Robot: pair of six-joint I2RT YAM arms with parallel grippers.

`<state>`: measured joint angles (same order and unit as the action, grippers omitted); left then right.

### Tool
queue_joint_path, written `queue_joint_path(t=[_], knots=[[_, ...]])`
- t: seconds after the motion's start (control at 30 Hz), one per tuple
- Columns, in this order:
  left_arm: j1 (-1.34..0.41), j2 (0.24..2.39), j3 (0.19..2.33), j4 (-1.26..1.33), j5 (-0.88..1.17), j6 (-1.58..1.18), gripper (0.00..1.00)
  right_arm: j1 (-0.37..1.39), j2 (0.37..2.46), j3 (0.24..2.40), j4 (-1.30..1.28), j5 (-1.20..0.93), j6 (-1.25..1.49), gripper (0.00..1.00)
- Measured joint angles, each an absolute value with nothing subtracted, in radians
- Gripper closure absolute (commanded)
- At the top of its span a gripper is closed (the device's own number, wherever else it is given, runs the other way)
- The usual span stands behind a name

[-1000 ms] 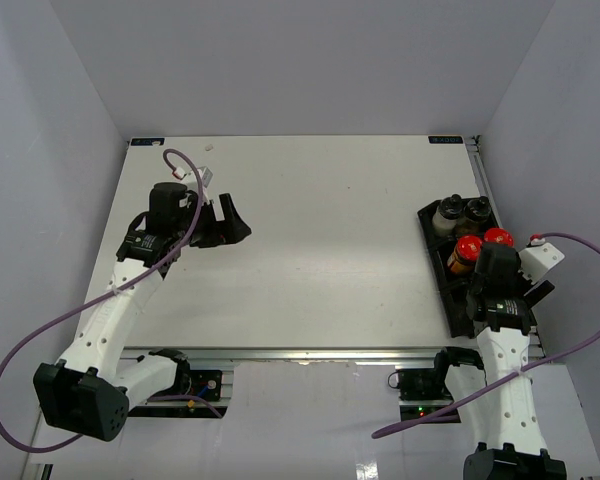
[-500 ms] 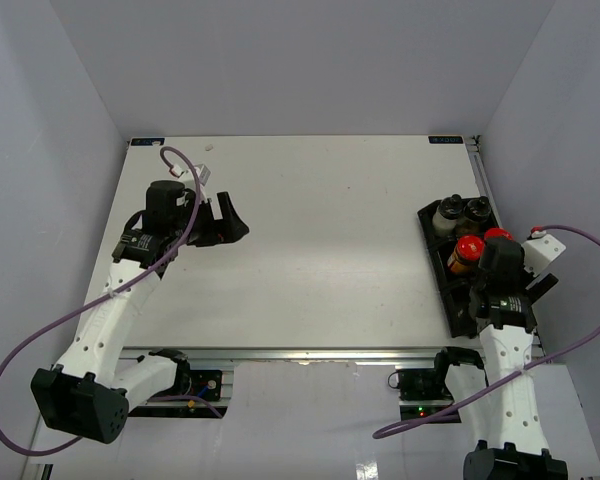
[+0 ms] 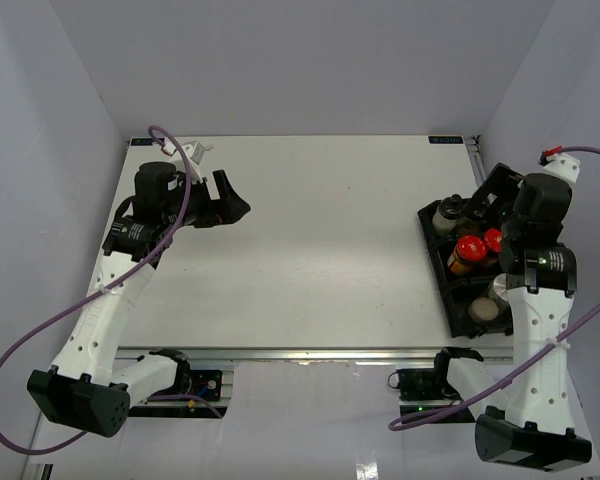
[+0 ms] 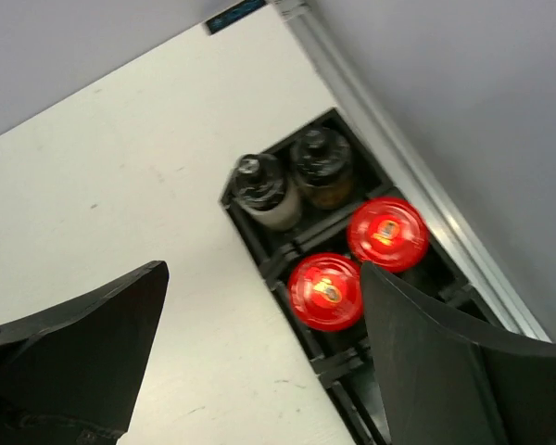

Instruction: Organize the condiment bottles

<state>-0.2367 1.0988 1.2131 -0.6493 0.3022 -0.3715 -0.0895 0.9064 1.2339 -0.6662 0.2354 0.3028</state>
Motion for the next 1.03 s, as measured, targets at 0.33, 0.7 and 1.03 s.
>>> queue_joint_path(t=[0.33, 0.7, 1.03], knots=[[-0.237, 1.124, 1.242, -0.6, 0.371, -0.401, 0.02, 0.334, 1.093, 1.411, -0.628, -0.021, 0.263, 0.1], [-0.237, 0.987, 1.087, -0.502, 0.467, -0.428, 0.02, 0.544, 1.013, 1.148, -0.428, -0.082, 0.274, 0.1], [-0.237, 0.966, 1.068, -0.465, 0.487, -0.443, 0.02, 0.553, 0.951, 1.052, -0.324, -0.081, 0.285, 0.1]])
